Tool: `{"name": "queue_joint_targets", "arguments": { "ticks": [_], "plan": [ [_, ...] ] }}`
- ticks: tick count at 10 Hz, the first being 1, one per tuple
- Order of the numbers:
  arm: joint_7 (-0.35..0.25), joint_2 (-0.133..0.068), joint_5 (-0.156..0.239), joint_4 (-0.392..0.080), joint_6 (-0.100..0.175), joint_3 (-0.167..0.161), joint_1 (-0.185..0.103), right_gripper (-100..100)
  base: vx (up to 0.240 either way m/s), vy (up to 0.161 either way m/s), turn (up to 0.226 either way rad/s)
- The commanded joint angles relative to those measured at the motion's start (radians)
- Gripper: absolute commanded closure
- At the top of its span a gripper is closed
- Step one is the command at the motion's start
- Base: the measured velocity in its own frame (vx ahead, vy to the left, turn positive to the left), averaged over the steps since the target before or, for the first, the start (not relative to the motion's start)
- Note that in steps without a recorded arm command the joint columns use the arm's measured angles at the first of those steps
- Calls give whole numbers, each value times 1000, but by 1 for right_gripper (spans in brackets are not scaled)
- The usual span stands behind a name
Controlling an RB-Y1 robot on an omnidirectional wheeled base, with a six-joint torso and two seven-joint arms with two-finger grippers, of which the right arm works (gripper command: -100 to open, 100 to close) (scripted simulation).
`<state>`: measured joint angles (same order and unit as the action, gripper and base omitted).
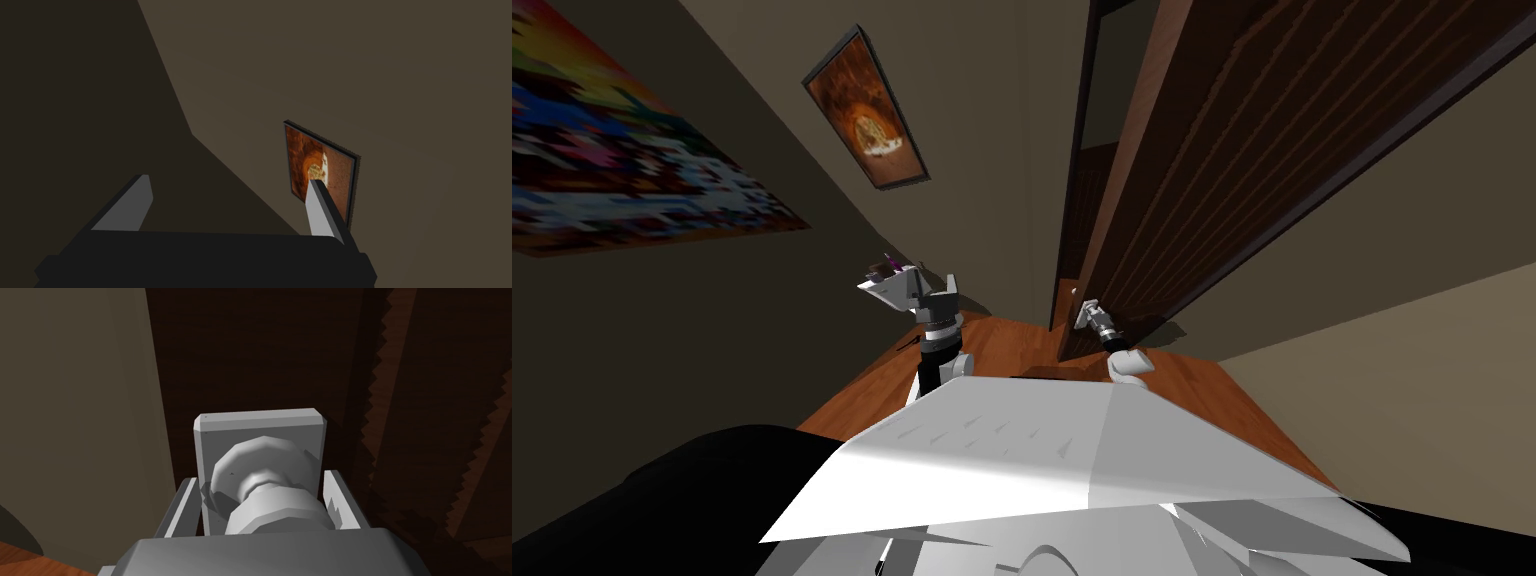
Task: Pull the door open
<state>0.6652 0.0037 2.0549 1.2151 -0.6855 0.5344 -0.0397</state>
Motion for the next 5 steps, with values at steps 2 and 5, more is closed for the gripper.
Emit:
{"name": "queue_joint_targets", "arguments": {
  "ticks": [2, 5],
  "plan": [
    [-26, -28, -7, -15, -16, -12, -8, 100, -44, -36, 61],
    [-72, -68, -20, -43, -44, -32, -23, 100, -172, -142, 131]
  ]
}}
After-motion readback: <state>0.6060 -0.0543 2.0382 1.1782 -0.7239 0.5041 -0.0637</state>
